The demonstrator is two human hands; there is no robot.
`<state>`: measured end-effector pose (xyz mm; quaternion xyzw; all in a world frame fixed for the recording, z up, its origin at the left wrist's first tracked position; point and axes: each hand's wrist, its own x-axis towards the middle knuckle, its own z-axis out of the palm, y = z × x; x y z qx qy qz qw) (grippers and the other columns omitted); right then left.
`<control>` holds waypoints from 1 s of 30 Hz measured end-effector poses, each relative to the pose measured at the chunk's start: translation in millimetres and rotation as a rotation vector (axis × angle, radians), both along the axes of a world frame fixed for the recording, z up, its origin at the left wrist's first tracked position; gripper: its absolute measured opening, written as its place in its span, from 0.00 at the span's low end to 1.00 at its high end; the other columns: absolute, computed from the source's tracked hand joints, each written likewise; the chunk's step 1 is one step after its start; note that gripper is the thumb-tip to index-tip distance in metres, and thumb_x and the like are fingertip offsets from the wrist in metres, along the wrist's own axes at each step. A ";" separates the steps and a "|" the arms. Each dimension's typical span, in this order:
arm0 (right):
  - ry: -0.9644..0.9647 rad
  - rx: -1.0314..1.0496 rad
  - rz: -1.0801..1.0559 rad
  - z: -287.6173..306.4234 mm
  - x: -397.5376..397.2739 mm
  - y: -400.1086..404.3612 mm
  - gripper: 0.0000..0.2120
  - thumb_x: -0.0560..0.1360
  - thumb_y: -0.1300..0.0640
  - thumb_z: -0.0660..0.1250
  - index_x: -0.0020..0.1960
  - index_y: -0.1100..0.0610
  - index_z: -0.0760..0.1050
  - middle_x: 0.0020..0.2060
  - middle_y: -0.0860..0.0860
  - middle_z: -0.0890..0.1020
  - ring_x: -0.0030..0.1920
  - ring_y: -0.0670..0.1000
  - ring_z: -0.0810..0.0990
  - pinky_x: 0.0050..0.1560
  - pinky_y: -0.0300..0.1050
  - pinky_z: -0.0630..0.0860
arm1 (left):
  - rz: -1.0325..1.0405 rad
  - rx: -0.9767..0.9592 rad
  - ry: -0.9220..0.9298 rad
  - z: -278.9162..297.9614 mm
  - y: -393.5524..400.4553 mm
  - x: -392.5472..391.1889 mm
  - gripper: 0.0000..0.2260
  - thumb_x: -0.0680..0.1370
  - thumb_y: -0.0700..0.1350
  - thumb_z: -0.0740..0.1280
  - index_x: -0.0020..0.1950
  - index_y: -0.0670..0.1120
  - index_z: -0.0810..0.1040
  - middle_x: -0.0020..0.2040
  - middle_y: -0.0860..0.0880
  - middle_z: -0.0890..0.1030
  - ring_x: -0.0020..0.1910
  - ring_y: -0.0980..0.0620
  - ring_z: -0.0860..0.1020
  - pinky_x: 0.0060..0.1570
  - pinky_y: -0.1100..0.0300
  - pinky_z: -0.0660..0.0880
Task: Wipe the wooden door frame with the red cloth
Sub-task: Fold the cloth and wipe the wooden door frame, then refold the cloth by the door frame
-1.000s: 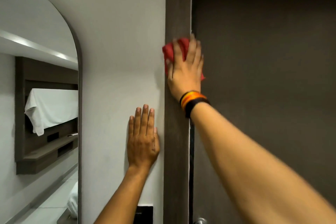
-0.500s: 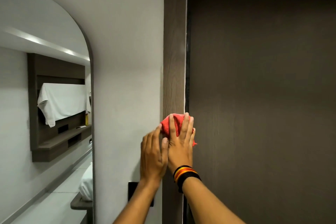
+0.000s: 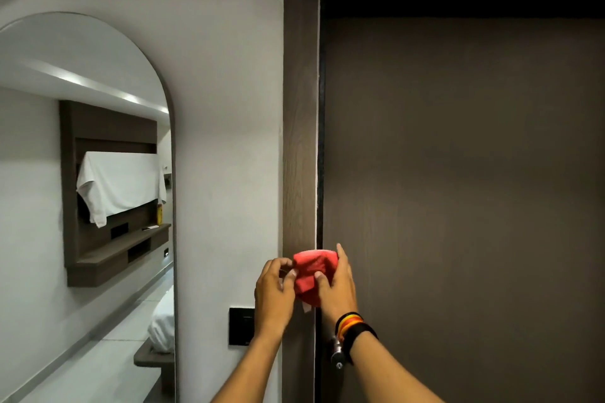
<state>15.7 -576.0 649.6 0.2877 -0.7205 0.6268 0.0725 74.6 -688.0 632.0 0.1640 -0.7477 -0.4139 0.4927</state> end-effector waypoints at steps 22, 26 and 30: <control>-0.632 -0.306 -0.330 -202.4 -27.4 459.4 0.17 0.70 0.63 0.79 0.56 0.61 0.78 0.48 0.57 0.86 0.45 0.51 0.85 0.44 0.42 0.83 | -0.850 0.102 -0.467 -173.4 409.6 -74.2 0.08 0.84 0.49 0.66 0.59 0.52 0.83 0.53 0.54 0.87 0.54 0.59 0.84 0.56 0.64 0.79; -0.798 -0.357 -0.501 -272.1 -20.7 558.0 0.18 0.71 0.64 0.77 0.59 0.62 0.77 0.56 0.65 0.85 0.54 0.63 0.86 0.56 0.59 0.84 | -0.929 0.152 -0.577 -241.0 510.7 -84.6 0.05 0.82 0.44 0.69 0.56 0.47 0.83 0.50 0.50 0.87 0.52 0.51 0.85 0.53 0.61 0.80; -0.934 -0.445 -0.654 -343.1 -2.8 625.5 0.19 0.75 0.60 0.76 0.63 0.62 0.76 0.57 0.61 0.85 0.55 0.60 0.86 0.49 0.53 0.86 | -0.965 0.166 -0.709 -312.4 588.4 -87.4 0.05 0.82 0.44 0.69 0.55 0.46 0.83 0.50 0.49 0.87 0.52 0.50 0.85 0.56 0.51 0.82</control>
